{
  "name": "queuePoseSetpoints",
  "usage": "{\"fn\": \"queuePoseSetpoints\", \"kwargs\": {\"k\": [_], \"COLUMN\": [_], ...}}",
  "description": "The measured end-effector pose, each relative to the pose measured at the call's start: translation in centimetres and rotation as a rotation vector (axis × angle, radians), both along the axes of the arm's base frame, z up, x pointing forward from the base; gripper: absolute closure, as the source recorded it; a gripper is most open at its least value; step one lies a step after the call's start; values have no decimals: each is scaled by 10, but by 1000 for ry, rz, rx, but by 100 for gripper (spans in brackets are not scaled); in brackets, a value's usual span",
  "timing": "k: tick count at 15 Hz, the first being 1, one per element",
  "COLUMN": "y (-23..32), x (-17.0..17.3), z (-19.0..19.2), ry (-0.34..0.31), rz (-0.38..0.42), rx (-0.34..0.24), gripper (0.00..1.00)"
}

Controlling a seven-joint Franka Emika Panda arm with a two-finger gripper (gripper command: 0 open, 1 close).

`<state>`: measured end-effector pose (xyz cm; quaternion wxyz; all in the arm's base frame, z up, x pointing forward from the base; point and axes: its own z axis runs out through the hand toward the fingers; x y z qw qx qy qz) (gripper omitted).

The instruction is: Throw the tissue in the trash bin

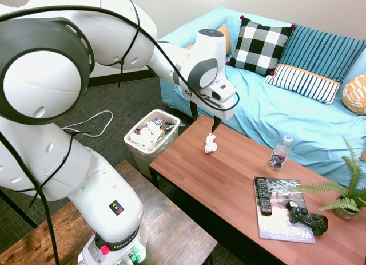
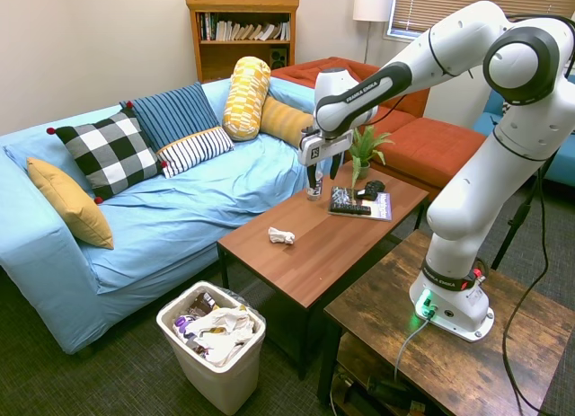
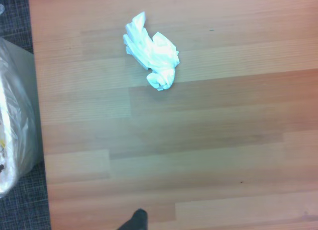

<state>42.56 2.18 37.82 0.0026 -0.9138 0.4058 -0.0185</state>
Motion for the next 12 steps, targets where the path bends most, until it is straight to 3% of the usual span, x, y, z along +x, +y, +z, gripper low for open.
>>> {"fn": "queuePoseSetpoints", "kwargs": {"k": [3, 7, 12], "y": [4, 29, 39], "x": [3, 23, 79], "z": [-4, -38, -96], "ry": [-15, -58, -55], "rz": [10, 88, 151], "rx": [-3, -33, -62], "gripper": [0, 0, 0]}}
